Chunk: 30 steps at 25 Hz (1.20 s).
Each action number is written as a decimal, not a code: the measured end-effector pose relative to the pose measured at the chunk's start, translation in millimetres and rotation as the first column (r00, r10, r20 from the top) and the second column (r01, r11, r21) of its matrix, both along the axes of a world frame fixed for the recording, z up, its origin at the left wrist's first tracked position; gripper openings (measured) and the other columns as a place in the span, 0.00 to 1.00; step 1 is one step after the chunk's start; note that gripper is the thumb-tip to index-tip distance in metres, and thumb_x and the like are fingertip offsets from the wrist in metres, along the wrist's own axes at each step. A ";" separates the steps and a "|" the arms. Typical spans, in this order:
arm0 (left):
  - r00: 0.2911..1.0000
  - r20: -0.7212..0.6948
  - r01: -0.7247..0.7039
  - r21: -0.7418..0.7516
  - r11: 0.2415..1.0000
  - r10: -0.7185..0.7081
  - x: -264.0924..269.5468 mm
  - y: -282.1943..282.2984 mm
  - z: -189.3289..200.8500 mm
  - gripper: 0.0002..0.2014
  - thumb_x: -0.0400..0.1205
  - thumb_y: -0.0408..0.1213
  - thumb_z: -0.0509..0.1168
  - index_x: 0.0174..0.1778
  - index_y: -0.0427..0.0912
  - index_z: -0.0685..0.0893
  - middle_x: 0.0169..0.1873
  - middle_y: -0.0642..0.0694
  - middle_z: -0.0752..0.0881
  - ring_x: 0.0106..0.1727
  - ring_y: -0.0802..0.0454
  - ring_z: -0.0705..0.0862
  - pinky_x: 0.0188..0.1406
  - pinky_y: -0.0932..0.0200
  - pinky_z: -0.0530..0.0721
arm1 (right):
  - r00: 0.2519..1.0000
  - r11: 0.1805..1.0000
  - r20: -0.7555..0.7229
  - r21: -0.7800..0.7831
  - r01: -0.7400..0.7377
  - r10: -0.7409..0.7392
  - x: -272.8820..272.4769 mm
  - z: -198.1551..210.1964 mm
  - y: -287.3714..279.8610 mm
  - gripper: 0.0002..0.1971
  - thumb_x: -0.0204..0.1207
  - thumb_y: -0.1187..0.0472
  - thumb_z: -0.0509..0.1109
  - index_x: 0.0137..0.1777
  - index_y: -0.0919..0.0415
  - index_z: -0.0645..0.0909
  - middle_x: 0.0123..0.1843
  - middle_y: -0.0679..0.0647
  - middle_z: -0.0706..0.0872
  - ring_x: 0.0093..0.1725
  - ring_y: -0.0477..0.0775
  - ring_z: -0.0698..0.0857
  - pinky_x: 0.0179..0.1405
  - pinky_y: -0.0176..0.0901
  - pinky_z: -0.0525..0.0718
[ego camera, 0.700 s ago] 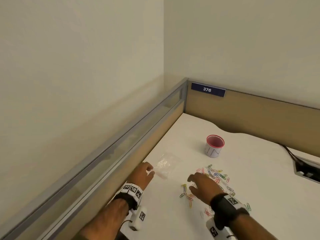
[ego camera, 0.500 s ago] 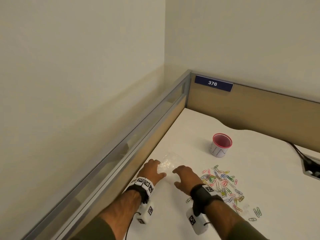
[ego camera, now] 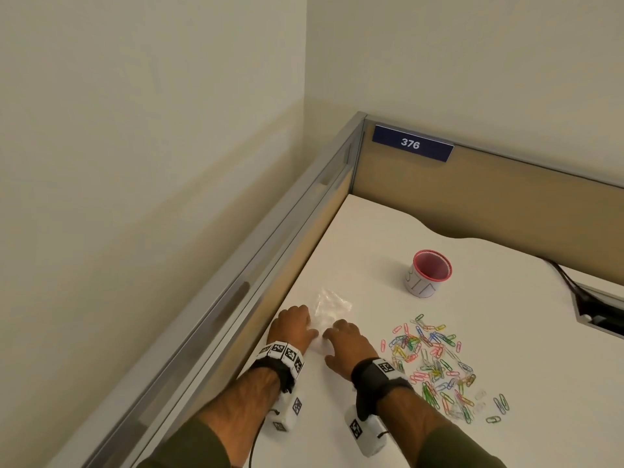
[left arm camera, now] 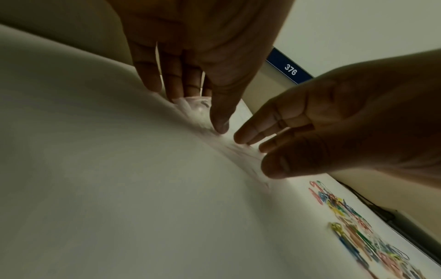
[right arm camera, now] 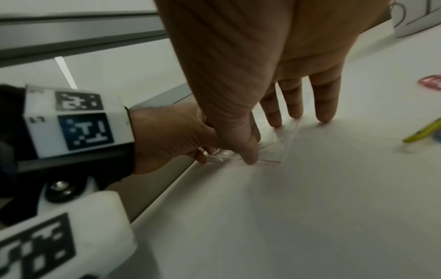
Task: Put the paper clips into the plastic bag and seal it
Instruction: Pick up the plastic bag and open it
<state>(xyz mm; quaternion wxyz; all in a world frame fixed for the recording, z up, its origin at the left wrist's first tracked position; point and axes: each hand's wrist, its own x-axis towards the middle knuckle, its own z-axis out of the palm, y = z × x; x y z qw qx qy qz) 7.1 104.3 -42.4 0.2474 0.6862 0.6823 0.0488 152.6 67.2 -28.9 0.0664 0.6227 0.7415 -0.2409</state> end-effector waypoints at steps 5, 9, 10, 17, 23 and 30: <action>0.978 0.185 -0.097 -0.012 0.995 0.098 3.3 3.3 4.6 0.13 0.80 0.42 0.72 0.37 0.47 0.74 0.38 0.48 0.84 0.38 0.49 0.82 0.41 0.51 0.85 | 0.999 1.000 -0.018 -0.007 0.028 -0.028 0.8 6.7 0.2 0.22 0.76 0.53 0.69 0.71 0.51 0.74 0.73 0.55 0.73 0.71 0.58 0.73 0.69 0.52 0.77; 0.836 0.488 -0.239 -0.087 0.967 0.250 0.5 3.0 18.3 0.07 0.81 0.36 0.72 0.47 0.43 0.78 0.36 0.45 0.85 0.32 0.51 0.85 0.29 0.59 0.83 | 0.993 0.995 -0.092 0.055 0.080 -0.075 5.2 20.7 1.6 0.26 0.73 0.46 0.72 0.71 0.49 0.74 0.72 0.52 0.75 0.70 0.56 0.74 0.69 0.51 0.77; 0.784 0.554 -0.263 -0.113 0.958 0.280 0.4 1.7 24.6 0.08 0.81 0.34 0.71 0.52 0.44 0.79 0.38 0.41 0.87 0.31 0.50 0.86 0.27 0.60 0.83 | 0.990 0.993 -0.112 0.071 0.090 -0.082 6.4 25.4 1.6 0.27 0.73 0.45 0.73 0.71 0.48 0.74 0.72 0.51 0.76 0.70 0.56 0.75 0.69 0.50 0.77; 0.554 0.774 -0.321 -0.140 0.937 0.305 15.3 -25.9 56.8 0.13 0.84 0.37 0.68 0.65 0.50 0.78 0.39 0.36 0.91 0.27 0.50 0.87 0.26 0.59 0.86 | 0.957 0.954 -0.281 0.258 0.153 -0.078 23.0 59.7 -14.3 0.12 0.82 0.48 0.63 0.55 0.52 0.83 0.54 0.49 0.85 0.51 0.49 0.82 0.52 0.38 0.79; 0.531 0.800 -0.468 0.001 0.884 0.280 55.8 -69.3 69.1 0.13 0.86 0.51 0.64 0.53 0.44 0.80 0.38 0.43 0.90 0.34 0.53 0.90 0.35 0.61 0.84 | 0.842 0.879 -0.504 0.294 0.375 -0.191 63.5 75.4 -33.3 0.08 0.81 0.53 0.67 0.49 0.55 0.85 0.48 0.49 0.84 0.45 0.48 0.80 0.46 0.36 0.76; 0.486 0.792 -0.466 -0.122 0.877 0.368 106.3 -90.2 77.5 0.13 0.85 0.44 0.66 0.41 0.39 0.88 0.35 0.46 0.93 0.36 0.54 0.92 0.40 0.57 0.87 | 0.928 0.904 -0.373 0.391 0.173 -0.016 93.5 70.7 -58.2 0.13 0.83 0.61 0.61 0.61 0.50 0.84 0.51 0.49 0.86 0.50 0.50 0.83 0.50 0.40 0.82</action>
